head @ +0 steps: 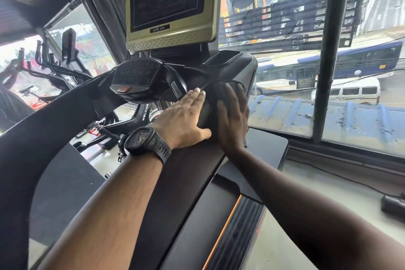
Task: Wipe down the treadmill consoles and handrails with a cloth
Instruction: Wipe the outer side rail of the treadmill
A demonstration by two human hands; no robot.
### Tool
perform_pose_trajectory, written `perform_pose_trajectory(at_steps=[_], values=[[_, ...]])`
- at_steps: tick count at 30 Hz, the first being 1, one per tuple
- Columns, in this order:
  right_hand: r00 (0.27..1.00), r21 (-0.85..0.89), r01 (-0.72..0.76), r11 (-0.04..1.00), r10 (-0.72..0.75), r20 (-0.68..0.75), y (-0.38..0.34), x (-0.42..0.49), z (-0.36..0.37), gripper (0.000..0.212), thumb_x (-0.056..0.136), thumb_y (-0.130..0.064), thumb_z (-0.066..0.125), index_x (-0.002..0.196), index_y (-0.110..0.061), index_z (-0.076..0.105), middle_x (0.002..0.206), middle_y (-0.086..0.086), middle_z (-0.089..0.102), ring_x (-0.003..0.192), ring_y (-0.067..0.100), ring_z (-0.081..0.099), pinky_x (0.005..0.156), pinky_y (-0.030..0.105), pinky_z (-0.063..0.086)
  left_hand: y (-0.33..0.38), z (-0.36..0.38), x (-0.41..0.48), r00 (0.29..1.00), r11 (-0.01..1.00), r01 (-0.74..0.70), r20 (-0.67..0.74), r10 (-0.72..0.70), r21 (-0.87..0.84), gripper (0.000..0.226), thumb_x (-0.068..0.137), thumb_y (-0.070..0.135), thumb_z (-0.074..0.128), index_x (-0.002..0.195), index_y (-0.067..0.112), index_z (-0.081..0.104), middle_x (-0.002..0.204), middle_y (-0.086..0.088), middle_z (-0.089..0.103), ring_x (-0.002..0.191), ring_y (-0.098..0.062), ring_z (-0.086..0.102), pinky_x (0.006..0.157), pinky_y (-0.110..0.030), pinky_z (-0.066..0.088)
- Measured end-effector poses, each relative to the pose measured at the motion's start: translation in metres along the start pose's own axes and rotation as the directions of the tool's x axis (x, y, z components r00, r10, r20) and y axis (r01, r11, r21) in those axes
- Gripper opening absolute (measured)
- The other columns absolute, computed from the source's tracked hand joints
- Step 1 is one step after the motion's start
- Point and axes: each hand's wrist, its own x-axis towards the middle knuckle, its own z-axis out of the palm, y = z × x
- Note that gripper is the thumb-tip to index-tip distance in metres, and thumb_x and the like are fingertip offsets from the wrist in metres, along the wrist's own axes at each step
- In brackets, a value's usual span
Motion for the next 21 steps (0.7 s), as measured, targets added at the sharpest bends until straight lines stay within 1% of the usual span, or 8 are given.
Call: perform_pose_trajectory(at_steps=[3,4,9,10,13,14,18,21], values=[[0.948,0.076,-0.318,0.945,0.320,-0.004,0.009,0.007,0.002,0.055,0.100,-0.044,0.038,0.154,-0.041,0.036,0.164,-0.009,0.028,0.150,0.018,0.028,0.121,0.044,0.024,0.000,0.003,0.003,1.000,1.000,-0.013,-0.021,0.012,-0.021,0.101,0.089,0.049,0.060,0.161,0.019,-0.004,0.168,0.005,-0.009,0.153,-0.005,-0.006,0.123,-0.030,0.005],[0.946,0.048,-0.324,0.945,0.324,0.000,0.009,0.002,0.003,0.057,0.099,-0.045,0.037,0.155,-0.039,0.035,0.165,-0.006,0.028,0.151,0.020,0.027,0.122,0.042,0.022,0.000,0.004,0.004,0.999,1.000,-0.016,-0.028,0.016,-0.020,0.101,0.089,0.048,0.061,0.161,0.019,-0.004,0.168,0.005,-0.010,0.153,-0.005,-0.006,0.122,-0.030,0.004],[1.000,-0.036,-0.016,0.999,0.015,-0.021,0.013,0.022,0.003,0.054,0.099,-0.045,0.038,0.152,-0.034,0.044,0.163,-0.002,0.035,0.150,0.019,0.029,0.120,0.038,0.024,-0.001,0.005,0.004,0.999,0.999,-0.026,-0.045,0.024,-0.045,0.098,0.089,0.044,0.061,0.161,0.020,-0.003,0.168,0.007,-0.008,0.152,-0.003,-0.005,0.115,-0.022,-0.003],[0.999,-0.039,-0.031,0.999,0.030,-0.026,0.018,0.037,0.002,0.054,0.099,-0.044,0.037,0.151,-0.035,0.044,0.162,-0.003,0.035,0.149,0.019,0.030,0.120,0.040,0.026,-0.001,0.005,0.005,0.999,0.999,-0.027,-0.047,0.025,-0.045,0.098,0.089,0.044,0.061,0.161,0.020,-0.002,0.168,0.007,-0.008,0.152,-0.003,-0.005,0.117,-0.023,-0.004],[0.945,0.014,-0.325,0.946,0.325,-0.034,0.024,0.062,0.000,0.056,0.097,-0.043,0.034,0.154,-0.042,0.035,0.163,-0.008,0.031,0.145,0.025,0.034,0.118,0.045,0.026,-0.002,0.005,0.006,0.998,0.998,-0.030,-0.057,0.027,-0.059,0.097,0.089,0.043,0.060,0.161,0.020,-0.001,0.168,0.006,-0.006,0.152,-0.002,-0.004,0.122,-0.025,0.002],[0.934,0.015,-0.356,0.934,0.356,-0.033,0.022,0.059,0.001,0.058,0.096,-0.044,0.033,0.154,-0.042,0.034,0.163,-0.009,0.030,0.146,0.024,0.033,0.117,0.043,0.025,-0.003,0.005,0.006,0.998,0.998,-0.031,-0.063,0.027,-0.063,0.097,0.089,0.043,0.061,0.161,0.020,0.000,0.168,0.006,-0.005,0.152,-0.002,-0.004,0.121,-0.024,0.001],[0.994,0.028,-0.091,0.995,0.092,-0.062,0.021,0.043,0.004,0.053,0.096,-0.042,0.038,0.149,-0.039,0.046,0.160,-0.011,0.037,0.146,0.014,0.032,0.118,0.036,0.024,-0.003,0.005,0.007,0.997,0.997,-0.040,-0.075,0.035,-0.069,0.096,0.089,0.042,0.061,0.161,0.020,0.001,0.168,0.007,-0.003,0.152,-0.001,-0.003,0.118,-0.020,0.000],[0.995,-0.019,-0.095,0.995,0.094,-0.032,0.030,0.075,-0.001,0.049,0.099,-0.040,0.039,0.148,-0.040,0.044,0.159,-0.010,0.036,0.145,0.016,0.034,0.117,0.043,0.028,-0.003,0.006,0.007,0.997,0.997,-0.038,-0.073,0.033,-0.069,0.096,0.089,0.042,0.062,0.161,0.021,0.002,0.168,0.007,-0.003,0.152,-0.001,-0.003,0.118,-0.020,0.001]])
